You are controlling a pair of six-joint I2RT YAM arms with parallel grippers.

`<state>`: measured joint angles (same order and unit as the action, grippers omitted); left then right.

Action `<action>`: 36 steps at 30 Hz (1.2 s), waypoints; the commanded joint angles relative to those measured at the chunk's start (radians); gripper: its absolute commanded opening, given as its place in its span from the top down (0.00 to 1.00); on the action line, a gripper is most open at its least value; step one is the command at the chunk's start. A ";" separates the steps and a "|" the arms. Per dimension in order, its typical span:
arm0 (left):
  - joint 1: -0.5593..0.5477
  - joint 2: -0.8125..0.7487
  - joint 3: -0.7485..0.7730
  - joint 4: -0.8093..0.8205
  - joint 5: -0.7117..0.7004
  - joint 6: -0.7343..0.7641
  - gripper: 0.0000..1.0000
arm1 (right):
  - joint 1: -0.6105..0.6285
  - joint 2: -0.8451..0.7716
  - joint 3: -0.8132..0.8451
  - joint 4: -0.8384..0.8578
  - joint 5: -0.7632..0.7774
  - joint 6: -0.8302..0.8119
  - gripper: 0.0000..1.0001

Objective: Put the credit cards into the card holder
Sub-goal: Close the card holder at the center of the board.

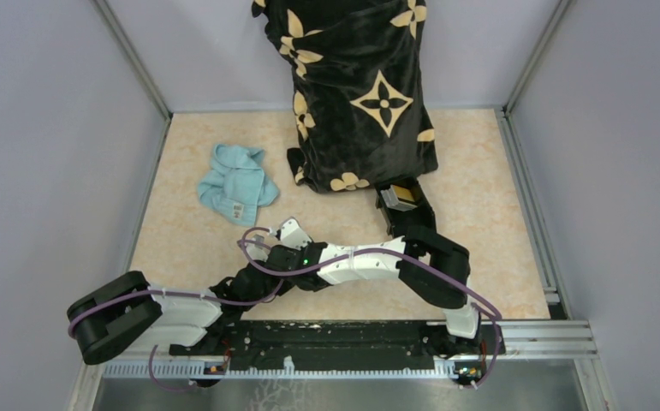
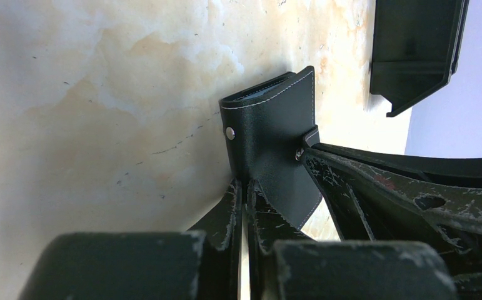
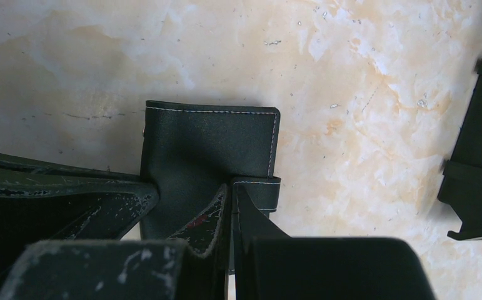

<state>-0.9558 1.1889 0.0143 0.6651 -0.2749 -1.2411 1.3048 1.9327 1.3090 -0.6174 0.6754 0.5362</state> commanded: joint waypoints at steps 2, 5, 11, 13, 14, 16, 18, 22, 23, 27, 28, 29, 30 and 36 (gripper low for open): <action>0.002 -0.010 -0.020 -0.032 -0.002 0.016 0.99 | -0.005 0.035 -0.038 0.003 -0.036 0.033 1.00; 0.002 -0.013 -0.019 -0.038 -0.003 0.017 0.99 | -0.005 0.028 -0.055 0.005 -0.036 0.044 1.00; 0.002 -0.025 -0.011 -0.067 -0.007 0.021 0.99 | -0.006 0.002 -0.097 0.017 -0.036 0.084 1.00; 0.002 -0.031 -0.009 -0.077 -0.008 0.022 0.99 | -0.006 -0.010 -0.113 0.023 -0.035 0.096 1.00; 0.002 -0.033 -0.008 -0.081 -0.009 0.022 0.99 | -0.004 -0.017 -0.123 0.026 -0.034 0.104 1.00; 0.002 -0.034 -0.005 -0.086 -0.006 0.023 0.99 | -0.004 -0.031 -0.142 0.033 -0.031 0.118 1.00; 0.001 -0.034 -0.002 -0.089 -0.004 0.023 0.99 | -0.003 -0.047 -0.164 0.040 -0.025 0.133 1.00; 0.002 -0.034 0.005 -0.104 -0.003 0.022 0.99 | -0.002 -0.082 -0.214 0.062 -0.012 0.164 1.00; 0.002 -0.036 0.007 -0.110 -0.003 0.023 0.99 | -0.002 -0.091 -0.226 0.069 -0.009 0.171 1.00; 0.002 -0.051 0.016 -0.140 -0.006 0.023 0.99 | -0.002 -0.127 -0.276 0.102 0.001 0.200 1.00; 0.002 -0.054 0.020 -0.150 -0.008 0.023 0.99 | -0.002 -0.137 -0.292 0.112 0.004 0.211 1.00; 0.002 -0.057 0.022 -0.158 -0.009 0.023 0.99 | -0.002 -0.150 -0.312 0.129 0.003 0.221 1.00; 0.001 -0.061 0.025 -0.164 -0.010 0.023 0.99 | -0.002 -0.163 -0.332 0.145 0.003 0.233 1.00; -0.002 -0.069 0.048 -0.204 -0.009 0.026 0.99 | -0.007 -0.230 -0.454 0.249 -0.008 0.313 1.00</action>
<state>-0.9596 1.1282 0.0494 0.5472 -0.2440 -1.2373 1.3060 1.7264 0.9611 -0.2752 0.6846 0.7940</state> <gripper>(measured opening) 0.055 0.004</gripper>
